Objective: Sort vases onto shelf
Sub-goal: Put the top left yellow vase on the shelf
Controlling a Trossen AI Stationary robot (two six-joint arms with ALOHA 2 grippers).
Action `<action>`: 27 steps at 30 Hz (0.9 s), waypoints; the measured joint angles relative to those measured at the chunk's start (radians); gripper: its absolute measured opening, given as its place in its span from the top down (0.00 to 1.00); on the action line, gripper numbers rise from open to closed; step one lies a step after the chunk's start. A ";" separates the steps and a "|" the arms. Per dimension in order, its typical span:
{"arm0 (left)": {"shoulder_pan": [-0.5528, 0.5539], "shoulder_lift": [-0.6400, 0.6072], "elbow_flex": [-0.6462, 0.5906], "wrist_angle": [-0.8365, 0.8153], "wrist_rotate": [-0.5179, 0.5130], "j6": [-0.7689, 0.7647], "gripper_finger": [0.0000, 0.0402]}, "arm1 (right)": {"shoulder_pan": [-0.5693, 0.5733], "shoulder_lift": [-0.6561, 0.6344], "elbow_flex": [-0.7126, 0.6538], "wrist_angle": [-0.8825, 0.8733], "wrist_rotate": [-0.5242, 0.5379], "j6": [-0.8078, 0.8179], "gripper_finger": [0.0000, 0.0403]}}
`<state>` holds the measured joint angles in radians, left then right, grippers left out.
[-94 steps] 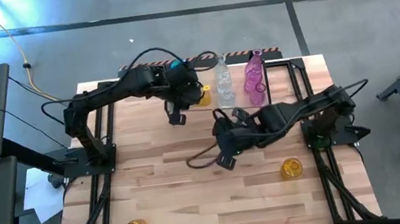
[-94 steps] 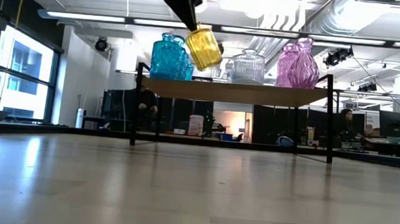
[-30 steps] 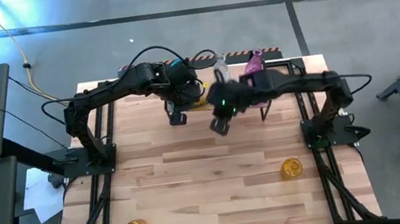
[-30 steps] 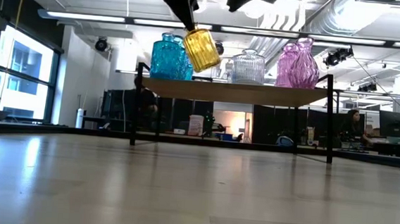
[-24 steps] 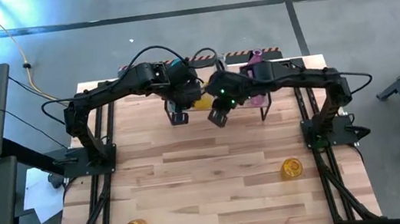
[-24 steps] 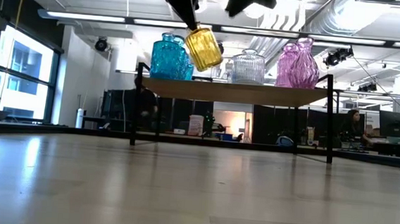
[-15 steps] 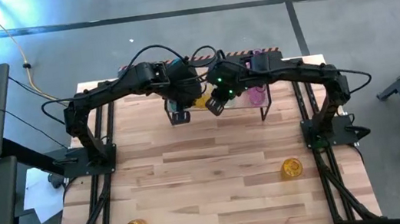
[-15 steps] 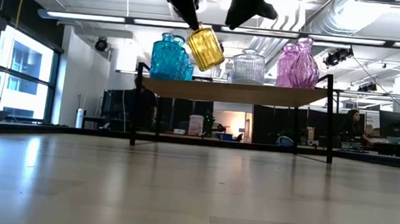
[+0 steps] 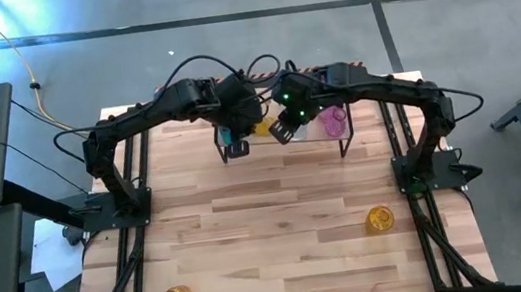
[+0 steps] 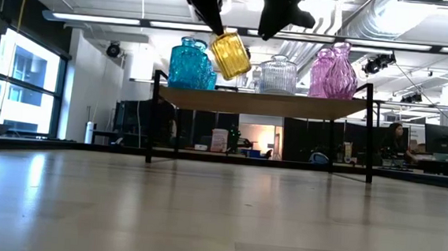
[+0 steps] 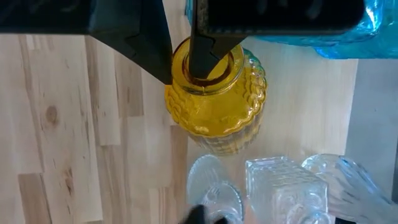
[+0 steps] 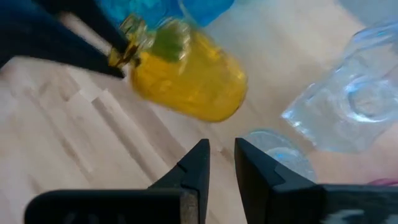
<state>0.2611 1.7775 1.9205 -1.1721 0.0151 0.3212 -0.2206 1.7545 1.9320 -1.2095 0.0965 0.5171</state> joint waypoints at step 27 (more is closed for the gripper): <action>0.008 0.000 0.000 0.012 0.000 -0.006 0.93 | 0.210 -0.049 0.000 -0.019 0.293 0.061 0.86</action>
<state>0.2687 1.7775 1.9205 -1.1606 0.0151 0.3157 -0.0111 1.7059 1.9315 -1.2281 0.3897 0.5776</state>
